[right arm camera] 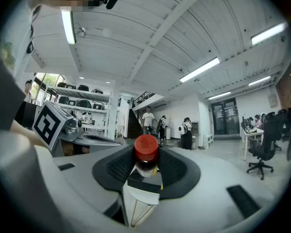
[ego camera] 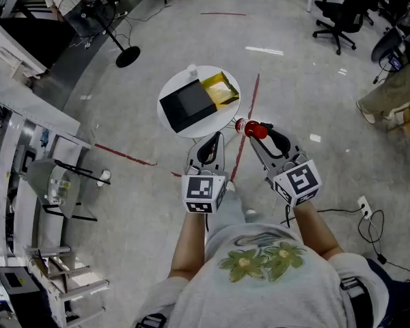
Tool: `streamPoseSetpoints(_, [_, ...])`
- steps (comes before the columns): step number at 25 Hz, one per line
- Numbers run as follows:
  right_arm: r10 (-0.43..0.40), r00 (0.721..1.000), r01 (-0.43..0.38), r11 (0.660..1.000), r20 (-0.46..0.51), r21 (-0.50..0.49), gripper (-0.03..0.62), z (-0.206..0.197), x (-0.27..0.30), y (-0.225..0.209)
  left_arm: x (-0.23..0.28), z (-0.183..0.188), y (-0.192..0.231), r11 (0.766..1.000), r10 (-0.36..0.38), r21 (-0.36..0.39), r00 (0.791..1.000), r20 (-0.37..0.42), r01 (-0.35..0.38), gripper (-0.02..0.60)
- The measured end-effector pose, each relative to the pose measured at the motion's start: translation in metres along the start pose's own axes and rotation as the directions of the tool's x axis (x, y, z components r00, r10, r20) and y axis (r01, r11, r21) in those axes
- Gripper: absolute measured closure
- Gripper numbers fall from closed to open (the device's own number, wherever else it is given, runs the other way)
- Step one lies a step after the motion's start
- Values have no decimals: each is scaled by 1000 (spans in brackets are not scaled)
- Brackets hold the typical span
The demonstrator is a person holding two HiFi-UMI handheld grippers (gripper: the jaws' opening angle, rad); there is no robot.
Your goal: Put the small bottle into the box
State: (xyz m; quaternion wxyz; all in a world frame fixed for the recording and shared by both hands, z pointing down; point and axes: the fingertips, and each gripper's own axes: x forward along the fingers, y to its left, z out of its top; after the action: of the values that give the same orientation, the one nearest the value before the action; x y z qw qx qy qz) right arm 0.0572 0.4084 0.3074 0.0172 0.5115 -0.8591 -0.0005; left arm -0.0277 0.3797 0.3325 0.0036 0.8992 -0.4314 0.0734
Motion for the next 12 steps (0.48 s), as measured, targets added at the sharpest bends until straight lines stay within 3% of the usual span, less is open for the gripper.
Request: streamPoseSetpoints(12, [10,999,-10,1000,-42,-8,450,-14,84,-25,61,-15,61,999,-29,-22,999,-31,28,578])
